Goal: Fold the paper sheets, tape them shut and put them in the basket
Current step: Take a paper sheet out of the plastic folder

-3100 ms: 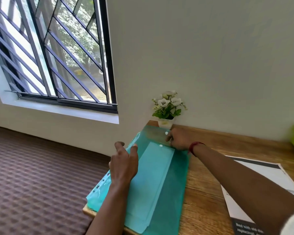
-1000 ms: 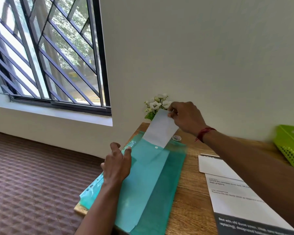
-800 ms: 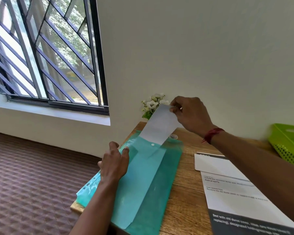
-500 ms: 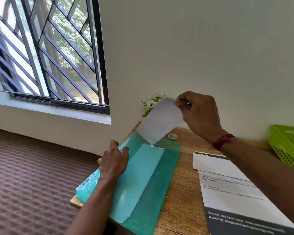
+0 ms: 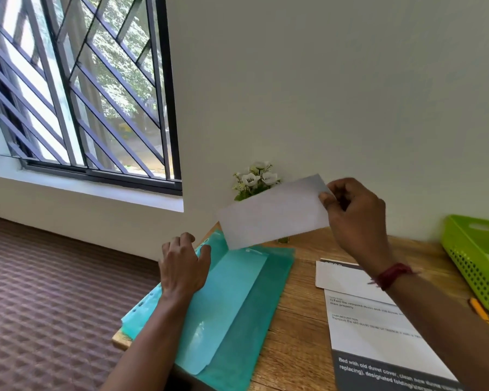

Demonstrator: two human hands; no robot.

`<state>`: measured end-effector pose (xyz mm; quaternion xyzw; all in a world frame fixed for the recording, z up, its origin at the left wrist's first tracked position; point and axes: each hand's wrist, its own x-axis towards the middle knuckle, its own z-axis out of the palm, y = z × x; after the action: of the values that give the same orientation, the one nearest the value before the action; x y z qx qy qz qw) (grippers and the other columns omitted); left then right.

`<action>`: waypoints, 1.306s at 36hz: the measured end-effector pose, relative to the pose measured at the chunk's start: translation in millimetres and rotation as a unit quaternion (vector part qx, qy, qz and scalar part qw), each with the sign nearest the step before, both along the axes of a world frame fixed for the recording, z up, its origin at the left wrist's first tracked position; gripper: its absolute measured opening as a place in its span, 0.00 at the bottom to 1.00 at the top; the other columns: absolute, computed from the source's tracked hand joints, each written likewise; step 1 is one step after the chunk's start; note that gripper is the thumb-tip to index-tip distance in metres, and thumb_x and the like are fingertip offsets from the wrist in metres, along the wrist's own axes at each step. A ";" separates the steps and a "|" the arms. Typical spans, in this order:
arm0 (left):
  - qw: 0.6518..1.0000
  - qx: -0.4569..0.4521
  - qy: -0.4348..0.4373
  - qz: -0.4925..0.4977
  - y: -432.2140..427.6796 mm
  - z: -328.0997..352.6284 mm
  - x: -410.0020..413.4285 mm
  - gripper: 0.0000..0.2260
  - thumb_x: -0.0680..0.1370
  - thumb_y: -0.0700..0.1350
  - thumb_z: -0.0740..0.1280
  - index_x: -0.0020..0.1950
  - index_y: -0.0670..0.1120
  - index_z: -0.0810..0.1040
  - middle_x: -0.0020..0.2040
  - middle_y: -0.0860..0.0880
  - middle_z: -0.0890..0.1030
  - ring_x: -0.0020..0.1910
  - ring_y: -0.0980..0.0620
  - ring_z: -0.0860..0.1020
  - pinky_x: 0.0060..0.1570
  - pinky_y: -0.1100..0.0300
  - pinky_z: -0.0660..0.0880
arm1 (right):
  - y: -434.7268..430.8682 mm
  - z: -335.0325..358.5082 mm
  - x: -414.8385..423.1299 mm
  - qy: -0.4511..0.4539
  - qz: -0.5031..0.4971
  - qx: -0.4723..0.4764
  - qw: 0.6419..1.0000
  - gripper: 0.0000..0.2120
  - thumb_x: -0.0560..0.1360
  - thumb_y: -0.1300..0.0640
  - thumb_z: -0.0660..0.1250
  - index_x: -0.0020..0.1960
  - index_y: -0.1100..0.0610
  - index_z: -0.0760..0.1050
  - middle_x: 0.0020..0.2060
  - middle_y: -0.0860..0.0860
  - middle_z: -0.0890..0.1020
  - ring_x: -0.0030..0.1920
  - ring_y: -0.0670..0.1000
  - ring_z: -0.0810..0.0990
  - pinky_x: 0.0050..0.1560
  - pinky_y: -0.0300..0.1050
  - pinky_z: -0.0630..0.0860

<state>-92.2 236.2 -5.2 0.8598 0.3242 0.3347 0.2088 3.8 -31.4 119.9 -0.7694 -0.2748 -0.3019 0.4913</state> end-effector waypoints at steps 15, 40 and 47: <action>0.960 0.169 -0.134 -0.179 -107.3 65.3 24.6 0.17 0.75 0.55 0.62 0.54 0.44 0.77 0.57 0.44 0.77 0.58 0.47 0.72 0.54 0.52 0.75 | -92.5 -60.3 26.6 0.227 0.038 0.215 0.949 0.06 0.76 0.61 0.70 0.44 0.51 0.77 0.41 0.50 0.83 0.41 0.50 0.80 0.36 0.45 0.79; 0.912 0.225 0.029 -0.341 -221.6 16.3 98.3 0.52 0.61 0.57 0.76 0.78 0.44 0.55 0.63 0.44 0.68 0.64 0.45 0.62 0.72 0.38 0.61 | -152.7 -100.8 61.5 0.359 0.088 0.252 0.894 0.03 0.77 0.59 0.69 0.50 0.54 0.79 0.39 0.48 0.84 0.34 0.43 0.78 0.29 0.41 0.69; 0.909 0.236 0.094 -0.332 -215.2 12.0 100.1 0.52 0.65 0.61 0.73 0.79 0.46 0.47 0.66 0.44 0.64 0.69 0.42 0.63 0.75 0.38 0.48 | -152.8 -101.6 62.0 0.366 0.078 0.251 0.893 0.12 0.72 0.58 0.74 0.55 0.55 0.78 0.44 0.51 0.83 0.41 0.48 0.78 0.33 0.43 0.68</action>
<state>7.9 21.0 6.9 0.9693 -0.0503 0.2307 0.0679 65.8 -184.2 18.2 -0.6525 -0.0499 -0.0181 0.7559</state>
